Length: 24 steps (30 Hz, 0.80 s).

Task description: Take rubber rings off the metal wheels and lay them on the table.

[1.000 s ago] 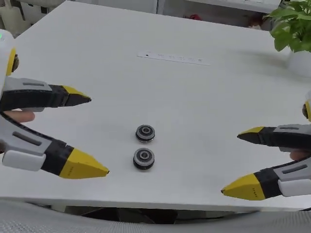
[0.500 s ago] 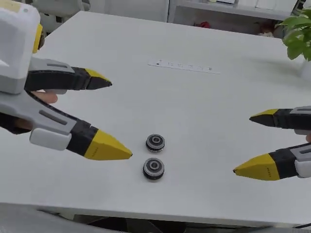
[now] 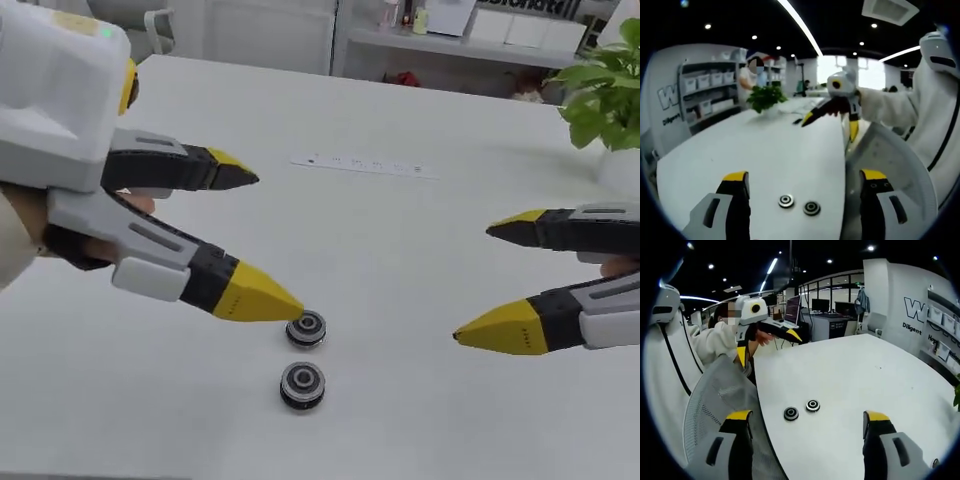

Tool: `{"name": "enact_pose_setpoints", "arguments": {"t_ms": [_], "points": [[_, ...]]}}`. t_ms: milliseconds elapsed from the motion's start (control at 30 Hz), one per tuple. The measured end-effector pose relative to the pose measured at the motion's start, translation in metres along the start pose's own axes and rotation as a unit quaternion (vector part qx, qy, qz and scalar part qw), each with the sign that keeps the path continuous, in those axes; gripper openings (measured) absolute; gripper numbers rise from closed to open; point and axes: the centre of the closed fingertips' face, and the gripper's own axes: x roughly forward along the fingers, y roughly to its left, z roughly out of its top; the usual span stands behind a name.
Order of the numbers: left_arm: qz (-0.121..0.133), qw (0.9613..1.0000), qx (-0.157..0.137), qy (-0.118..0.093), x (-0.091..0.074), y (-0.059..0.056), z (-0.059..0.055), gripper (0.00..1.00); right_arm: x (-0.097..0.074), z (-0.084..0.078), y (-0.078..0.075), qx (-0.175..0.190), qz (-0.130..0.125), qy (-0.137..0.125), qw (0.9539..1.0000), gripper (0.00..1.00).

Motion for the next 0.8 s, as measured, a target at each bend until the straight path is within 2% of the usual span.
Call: {"name": "enact_pose_setpoints", "arguments": {"t_ms": [133,233,400,533,700,800], "points": [[-0.002,0.9994,-0.023,-0.026,0.004,0.001,-0.003,0.93,0.009,0.002,0.002,-0.002,0.009,-0.003,1.0,0.88],[-0.007,0.9995,-0.019,-0.023,0.007,-0.002,-0.011,0.94,0.016,0.0,0.004,-0.006,0.023,0.007,0.9997,0.88],[-0.009,0.9995,-0.015,-0.028,0.014,-0.002,-0.016,0.94,0.033,0.002,0.005,-0.007,0.042,0.002,0.9991,0.88],[-0.002,0.9979,-0.029,-0.058,0.018,0.0,-0.015,0.94,0.052,-0.006,0.011,-0.001,0.065,0.005,0.9979,0.87],[0.008,0.9981,-0.029,-0.053,0.02,0.004,-0.022,0.93,0.066,-0.019,0.016,0.015,0.088,0.002,0.996,0.87],[0.01,0.9977,-0.043,-0.051,0.024,0.007,-0.028,0.92,0.071,-0.026,0.017,0.023,0.096,0.004,0.9951,0.87]]}}
